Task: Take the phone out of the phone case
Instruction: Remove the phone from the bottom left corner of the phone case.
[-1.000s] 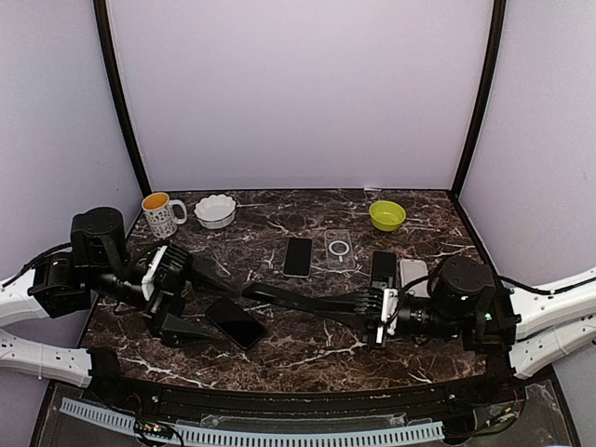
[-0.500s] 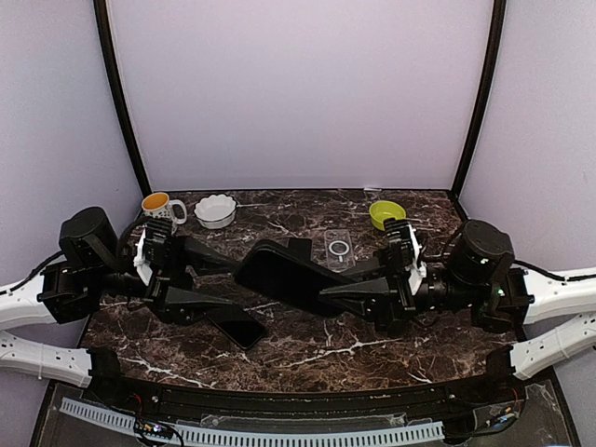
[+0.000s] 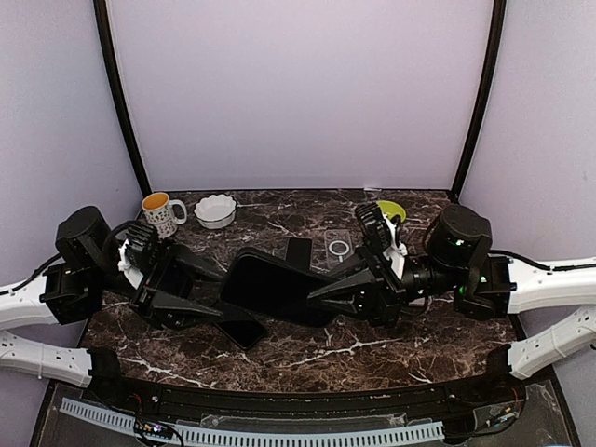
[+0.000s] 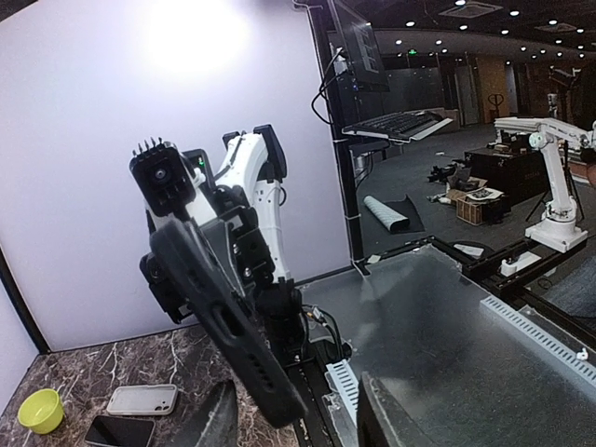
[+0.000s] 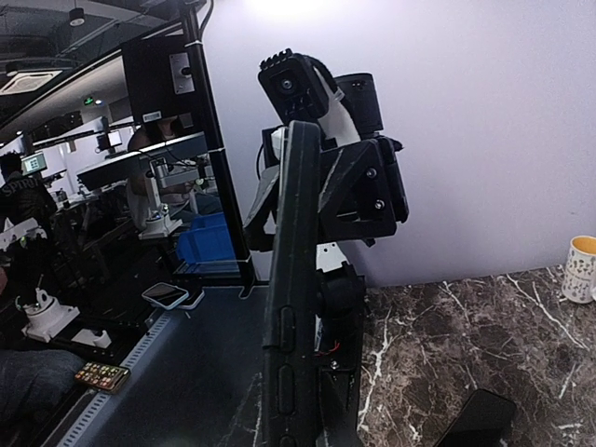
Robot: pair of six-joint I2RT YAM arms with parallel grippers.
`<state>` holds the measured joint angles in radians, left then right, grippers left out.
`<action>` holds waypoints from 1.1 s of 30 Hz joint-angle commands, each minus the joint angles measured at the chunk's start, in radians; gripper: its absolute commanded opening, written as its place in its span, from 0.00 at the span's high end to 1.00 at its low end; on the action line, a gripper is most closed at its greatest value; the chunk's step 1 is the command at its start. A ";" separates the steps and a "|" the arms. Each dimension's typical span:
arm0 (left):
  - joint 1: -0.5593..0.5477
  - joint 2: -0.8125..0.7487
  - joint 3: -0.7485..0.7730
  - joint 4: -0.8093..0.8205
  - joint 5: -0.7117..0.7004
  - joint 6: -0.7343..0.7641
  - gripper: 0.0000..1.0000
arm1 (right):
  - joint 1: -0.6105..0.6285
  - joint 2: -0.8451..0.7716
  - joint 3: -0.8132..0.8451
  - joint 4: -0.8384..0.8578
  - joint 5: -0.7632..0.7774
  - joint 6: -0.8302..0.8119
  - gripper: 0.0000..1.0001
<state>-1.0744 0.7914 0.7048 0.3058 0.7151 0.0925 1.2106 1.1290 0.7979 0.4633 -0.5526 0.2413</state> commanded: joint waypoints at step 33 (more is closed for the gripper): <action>0.002 0.041 0.067 -0.147 0.170 0.130 0.85 | -0.019 0.170 0.242 -0.196 -0.395 -0.156 1.00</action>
<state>-1.0737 0.8070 0.7422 0.2054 0.8799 0.1883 1.1786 1.2606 0.9730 0.3149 -0.8425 0.1261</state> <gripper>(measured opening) 0.195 0.097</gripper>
